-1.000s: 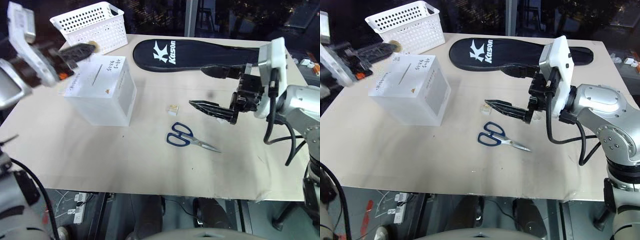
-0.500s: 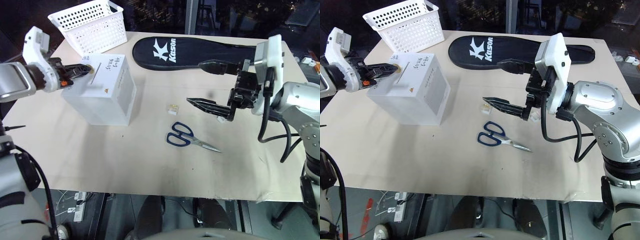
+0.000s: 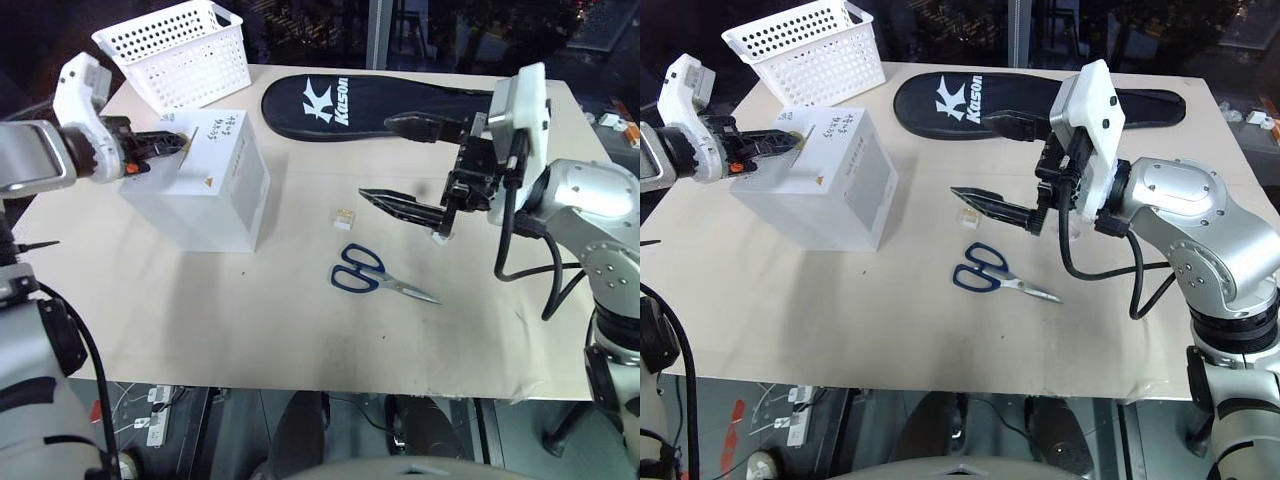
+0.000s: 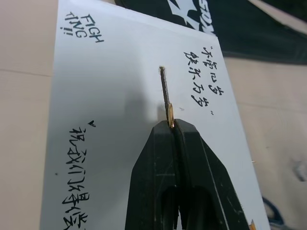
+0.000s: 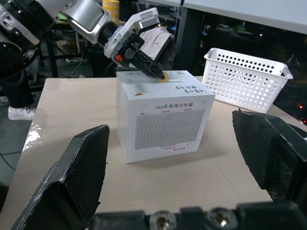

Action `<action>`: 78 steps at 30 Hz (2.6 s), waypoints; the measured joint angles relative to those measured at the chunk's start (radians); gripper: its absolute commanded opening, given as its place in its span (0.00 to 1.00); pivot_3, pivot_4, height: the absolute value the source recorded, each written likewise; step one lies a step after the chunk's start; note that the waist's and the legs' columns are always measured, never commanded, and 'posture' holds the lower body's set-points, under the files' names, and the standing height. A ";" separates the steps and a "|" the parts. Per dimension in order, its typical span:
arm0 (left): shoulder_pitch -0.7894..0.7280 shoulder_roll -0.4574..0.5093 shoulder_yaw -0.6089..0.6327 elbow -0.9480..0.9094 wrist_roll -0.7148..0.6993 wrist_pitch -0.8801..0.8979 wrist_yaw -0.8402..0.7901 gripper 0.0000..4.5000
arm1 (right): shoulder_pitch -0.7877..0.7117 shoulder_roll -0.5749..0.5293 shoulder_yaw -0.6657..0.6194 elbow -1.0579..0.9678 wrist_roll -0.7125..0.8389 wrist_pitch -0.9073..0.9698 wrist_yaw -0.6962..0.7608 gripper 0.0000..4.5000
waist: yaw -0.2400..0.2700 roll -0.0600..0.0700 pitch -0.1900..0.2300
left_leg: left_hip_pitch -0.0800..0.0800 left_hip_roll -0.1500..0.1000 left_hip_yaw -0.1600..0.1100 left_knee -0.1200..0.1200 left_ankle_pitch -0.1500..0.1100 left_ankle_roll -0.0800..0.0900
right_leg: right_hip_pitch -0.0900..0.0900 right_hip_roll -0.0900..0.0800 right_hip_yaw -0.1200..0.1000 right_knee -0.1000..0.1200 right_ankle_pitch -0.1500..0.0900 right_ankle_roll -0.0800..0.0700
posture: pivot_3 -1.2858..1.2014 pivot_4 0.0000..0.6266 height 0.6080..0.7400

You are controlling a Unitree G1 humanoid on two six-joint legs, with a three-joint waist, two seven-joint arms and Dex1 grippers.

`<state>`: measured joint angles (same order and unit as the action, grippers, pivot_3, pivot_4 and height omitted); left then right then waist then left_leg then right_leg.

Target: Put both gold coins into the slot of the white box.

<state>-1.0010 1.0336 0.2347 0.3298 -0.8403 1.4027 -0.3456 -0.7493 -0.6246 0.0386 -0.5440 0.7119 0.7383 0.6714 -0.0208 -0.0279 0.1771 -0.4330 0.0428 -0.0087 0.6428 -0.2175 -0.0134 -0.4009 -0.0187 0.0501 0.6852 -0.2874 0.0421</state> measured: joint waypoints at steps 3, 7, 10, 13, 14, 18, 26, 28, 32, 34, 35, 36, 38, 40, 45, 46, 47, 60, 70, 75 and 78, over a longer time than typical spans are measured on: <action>0.000 -0.006 0.000 -0.049 0.034 0.032 0.010 0.25 | 0.019 -0.009 -0.006 -0.005 0.003 0.000 0.008 1.00 | 0.000 0.000 0.000 | 0.000 0.000 0.001 0.002 0.000 0.001 | 0.000 0.000 0.001 0.003 0.000 0.000 | 0.52 0.24 1.00; -0.006 -0.021 0.009 -0.088 0.063 0.059 0.023 0.64 | 0.026 -0.011 -0.008 -0.005 0.004 0.000 0.017 1.00 | 0.000 0.000 0.000 | 0.000 0.000 0.000 0.005 0.000 0.001 | 0.000 0.000 0.001 0.007 0.000 0.000 | 0.52 0.24 1.00; -0.012 -0.044 0.033 -0.112 0.074 0.077 0.023 0.93 | 0.029 -0.011 -0.009 -0.005 0.007 -0.001 0.021 1.00 | 0.000 0.000 0.000 | 0.001 0.000 0.000 0.008 0.000 0.001 | 0.000 0.001 0.001 0.010 0.000 0.000 | 0.52 0.24 1.00; 0.014 -0.042 0.107 -0.197 0.071 0.042 -0.005 0.93 | 0.054 0.001 -0.007 -0.003 0.002 -0.002 0.021 1.00 | -0.002 -0.001 0.000 | 0.000 0.000 0.000 0.008 0.000 0.001 | -0.001 0.000 0.001 0.010 0.000 0.000 | 0.52 0.24 1.00; 0.033 -0.035 0.139 -0.242 0.069 0.026 -0.018 0.93 | 0.067 0.005 -0.004 0.000 0.000 -0.003 0.022 1.00 | -0.003 -0.001 0.000 | 0.001 0.000 0.001 0.008 0.000 0.001 | -0.001 0.000 0.002 0.010 0.000 0.000 | 0.52 0.24 1.00; 0.167 -0.057 0.250 -0.367 0.044 -0.020 -0.067 0.93 | 0.076 0.041 0.032 0.029 -0.030 -0.004 0.016 1.00 | -0.009 0.000 0.000 | 0.001 0.000 0.001 0.008 0.000 0.001 | -0.001 0.000 0.002 0.010 0.000 0.000 | 0.52 0.24 1.00; 0.561 -0.157 0.519 -0.731 -0.238 -0.089 -0.303 0.93 | 0.055 0.171 0.178 0.285 -0.222 -0.001 -0.073 1.00 | -0.025 -0.001 0.000 | 0.002 0.001 0.000 0.008 0.000 0.000 | -0.001 -0.001 0.004 0.011 0.000 0.000 | 0.52 0.24 1.00; 0.667 -0.169 0.536 -0.818 -0.299 -0.097 -0.347 0.93 | 0.045 0.210 0.214 0.373 -0.268 -0.004 -0.083 0.88 | -0.023 -0.001 0.000 | 0.001 0.002 0.000 0.008 0.000 0.000 | -0.001 0.000 0.002 0.011 0.000 0.000 | 0.52 0.24 1.00; 0.869 -0.154 0.536 -0.978 -0.273 -0.212 -0.439 0.93 | -0.009 0.318 0.296 0.550 -0.369 -0.046 -0.093 0.88 | -0.022 -0.001 0.000 | 0.002 0.001 0.001 0.007 0.000 0.000 | -0.001 0.001 0.002 0.011 0.000 0.000 | 0.52 0.24 1.00; 0.939 -0.143 0.527 -1.015 -0.230 -0.282 -0.484 0.93 | -0.027 0.348 0.317 0.607 -0.402 -0.066 -0.091 0.77 | -0.018 0.000 0.001 | 0.002 0.000 0.001 0.007 0.000 0.000 | -0.001 0.000 0.003 0.011 0.000 -0.001 | 0.52 0.24 1.00; 0.969 -0.142 0.527 -1.022 -0.216 -0.311 -0.502 0.93 | -0.040 0.364 0.324 0.645 -0.425 -0.081 -0.091 0.69 | -0.016 0.000 0.000 | 0.002 0.000 0.001 0.007 0.000 0.000 | -0.001 0.000 0.002 0.010 0.000 -0.001 | 0.52 0.24 1.00; 0.988 -0.142 0.526 -1.025 -0.209 -0.331 -0.510 0.93 | -0.052 0.374 0.327 0.673 -0.441 -0.093 -0.092 0.61 | -0.014 0.000 0.000 | 0.002 0.000 0.001 0.007 0.000 0.000 | -0.001 0.000 0.002 0.010 0.000 -0.001 | 0.52 0.24 1.00; 1.020 -0.142 0.517 -1.031 -0.192 -0.378 -0.521 0.93 | -0.070 0.395 0.328 0.730 -0.479 -0.121 -0.093 0.38 | -0.014 0.000 0.000 | 0.002 0.000 0.001 0.007 0.000 0.000 | -0.001 0.000 0.002 0.010 0.000 -0.001 | 0.52 0.24 1.00; 1.040 -0.142 0.513 -1.036 -0.182 -0.411 -0.521 0.93 | -0.074 0.407 0.331 0.773 -0.512 -0.144 -0.095 0.38 | -0.016 0.000 0.000 | 0.002 0.000 0.001 0.007 0.000 0.000 | -0.001 0.000 0.002 0.010 0.000 -0.001 | 0.52 0.24 1.00; 1.082 -0.138 0.512 -1.040 -0.179 -0.455 -0.515 0.93 | -0.097 0.435 0.316 0.856 -0.555 -0.163 -0.096 0.38 | -0.023 0.000 0.000 | 0.002 0.000 0.001 0.007 0.000 0.000 | -0.001 0.000 0.003 0.010 0.000 -0.001 | 0.52 0.24 1.00; 1.086 -0.137 0.512 -1.043 -0.179 -0.464 -0.507 0.93 | -0.106 0.439 0.312 0.876 -0.565 -0.172 -0.094 0.38 | -0.023 0.000 0.000 | 0.002 0.000 0.001 0.006 0.000 0.000 | -0.001 0.001 0.002 0.010 0.000 -0.001 | 0.52 0.24 1.00; 1.088 -0.136 0.511 -1.043 -0.179 -0.467 -0.505 0.93 | -0.108 0.440 0.311 0.881 -0.568 -0.175 -0.094 0.38 | -0.023 0.000 0.000 | 0.002 0.000 0.001 0.006 0.000 0.000 | -0.001 0.001 0.002 0.010 0.000 -0.001 | 0.52 0.24 1.00; 1.122 -0.128 0.502 -1.058 -0.185 -0.522 -0.461 0.93 | -0.134 0.487 0.287 0.981 -0.604 -0.221 -0.073 0.32 | -0.023 0.000 0.001 | 0.002 0.000 0.001 0.006 0.000 0.000 | -0.001 0.001 0.002 0.010 0.000 -0.001 | 0.52 0.24 1.00; 1.144 -0.128 0.500 -1.066 -0.232 -0.535 -0.422 0.93 | -0.157 0.504 0.263 1.026 -0.624 -0.239 -0.058 0.01 | -0.023 0.000 0.001 | 0.002 0.000 0.001 0.006 0.000 0.000 | -0.001 0.000 0.002 0.010 0.000 -0.001 | 0.52 0.24 1.00; 1.097 -0.121 0.493 -1.035 -0.352 -0.503 -0.326 0.93 | -0.152 0.481 0.258 0.981 -0.624 -0.230 -0.034 0.01 | -0.020 0.000 0.001 | 0.002 0.001 0.000 0.006 0.000 0.000 | -0.001 0.000 0.002 0.010 0.000 0.000 | 0.52 0.24 1.00; 1.035 -0.111 0.457 -0.989 -0.451 -0.487 -0.252 0.93 | -0.118 0.443 0.219 0.850 -0.570 -0.159 0.012 0.01 | -0.016 0.001 0.001 | 0.001 0.001 -0.001 0.006 0.000 0.000 | -0.001 0.000 0.001 0.010 0.000 0.000 | 0.52 0.24 1.00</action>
<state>0.0339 0.9226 0.6914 -0.6595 -1.2911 0.9155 -0.5976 -0.8669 -0.1819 0.2581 0.3058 0.1420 0.5789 0.6839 -0.0369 -0.0273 0.1781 -0.4318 0.0433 -0.0101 0.6491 -0.2178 -0.0130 -0.4017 -0.0187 0.0512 0.6952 -0.2873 0.0416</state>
